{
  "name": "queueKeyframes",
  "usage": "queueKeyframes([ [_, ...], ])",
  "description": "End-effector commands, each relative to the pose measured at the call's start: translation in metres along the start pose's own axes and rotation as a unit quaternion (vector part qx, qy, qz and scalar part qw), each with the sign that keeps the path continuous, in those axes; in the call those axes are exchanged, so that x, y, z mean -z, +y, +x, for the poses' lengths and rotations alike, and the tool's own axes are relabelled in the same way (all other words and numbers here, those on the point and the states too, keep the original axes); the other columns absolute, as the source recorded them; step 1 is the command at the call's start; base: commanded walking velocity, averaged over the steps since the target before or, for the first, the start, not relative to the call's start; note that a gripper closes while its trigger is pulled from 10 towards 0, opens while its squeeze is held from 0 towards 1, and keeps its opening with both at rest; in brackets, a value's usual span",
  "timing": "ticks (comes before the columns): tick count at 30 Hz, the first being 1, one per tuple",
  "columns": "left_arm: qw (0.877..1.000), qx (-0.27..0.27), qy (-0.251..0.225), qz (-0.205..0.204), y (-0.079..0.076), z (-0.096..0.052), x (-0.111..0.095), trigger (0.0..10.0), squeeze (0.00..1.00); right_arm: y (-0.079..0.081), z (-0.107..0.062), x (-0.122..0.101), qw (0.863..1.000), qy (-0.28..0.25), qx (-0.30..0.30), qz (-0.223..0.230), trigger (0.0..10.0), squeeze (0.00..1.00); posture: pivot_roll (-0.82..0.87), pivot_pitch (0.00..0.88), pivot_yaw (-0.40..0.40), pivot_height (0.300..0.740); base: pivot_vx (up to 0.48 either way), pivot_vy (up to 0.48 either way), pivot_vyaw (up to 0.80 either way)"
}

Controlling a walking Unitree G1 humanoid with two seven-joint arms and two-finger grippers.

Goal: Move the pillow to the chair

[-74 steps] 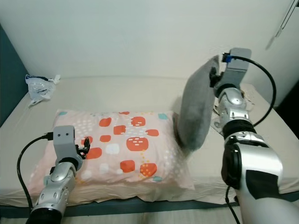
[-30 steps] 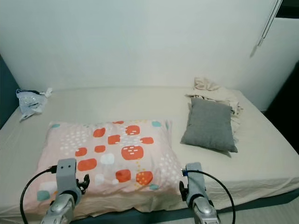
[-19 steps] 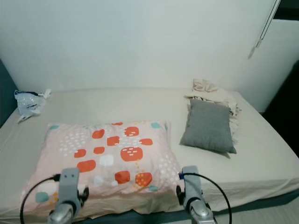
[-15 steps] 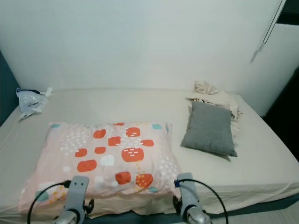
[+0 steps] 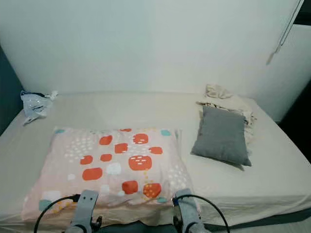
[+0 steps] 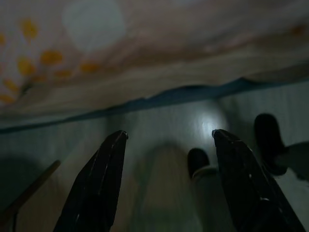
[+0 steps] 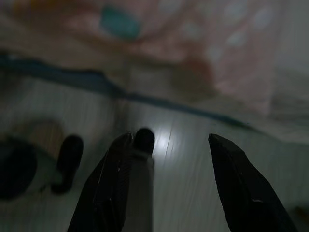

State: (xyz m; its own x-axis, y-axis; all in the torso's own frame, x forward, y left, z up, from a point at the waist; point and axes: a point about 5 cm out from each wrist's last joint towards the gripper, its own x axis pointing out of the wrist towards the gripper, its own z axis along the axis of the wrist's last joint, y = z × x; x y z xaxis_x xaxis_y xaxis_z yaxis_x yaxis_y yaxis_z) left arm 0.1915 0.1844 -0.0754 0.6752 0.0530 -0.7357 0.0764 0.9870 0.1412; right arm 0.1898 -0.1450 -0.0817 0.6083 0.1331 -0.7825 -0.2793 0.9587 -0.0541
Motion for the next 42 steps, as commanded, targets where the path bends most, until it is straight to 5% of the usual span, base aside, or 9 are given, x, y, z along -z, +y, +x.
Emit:
queueKeyframes([
  [1, 1.0, 0.0, 0.01, 0.016, 0.001, -0.002, 0.007, 10.0, 0.0, 0.001, -0.001, 0.007, 1.0, 0.018, -0.003, -0.016, 10.0, 0.0, 0.01, 0.0, -0.06, 0.74, 0.0, 0.0, 0.0],
  [28, 1.0, -0.004, 0.002, -0.027, -0.002, -0.003, 0.01, 10.0, 0.0, -0.001, -0.003, 0.013, 1.0, 0.028, -0.005, -0.012, 10.0, 0.0, 0.03, 0.0, -0.097, 0.74, 0.0, 0.0, 0.0],
  [37, 0.989, 0.123, -0.034, -0.073, -0.027, -0.006, 0.003, 10.0, 0.0, 0.008, -0.004, 0.013, 0.997, 0.009, -0.067, 0.032, 10.0, 0.0, 0.05, 0.0, -0.109, 0.74, 0.0, 0.0, 0.0],
  [42, 0.984, 0.138, -0.036, -0.103, -0.032, -0.008, 0.006, 10.0, 0.0, 0.009, -0.004, 0.014, 0.996, 0.01, -0.083, 0.039, 10.0, 0.0, 0.06, 0.0, -0.116, 0.74, 0.0, 0.0, 0.0],
])
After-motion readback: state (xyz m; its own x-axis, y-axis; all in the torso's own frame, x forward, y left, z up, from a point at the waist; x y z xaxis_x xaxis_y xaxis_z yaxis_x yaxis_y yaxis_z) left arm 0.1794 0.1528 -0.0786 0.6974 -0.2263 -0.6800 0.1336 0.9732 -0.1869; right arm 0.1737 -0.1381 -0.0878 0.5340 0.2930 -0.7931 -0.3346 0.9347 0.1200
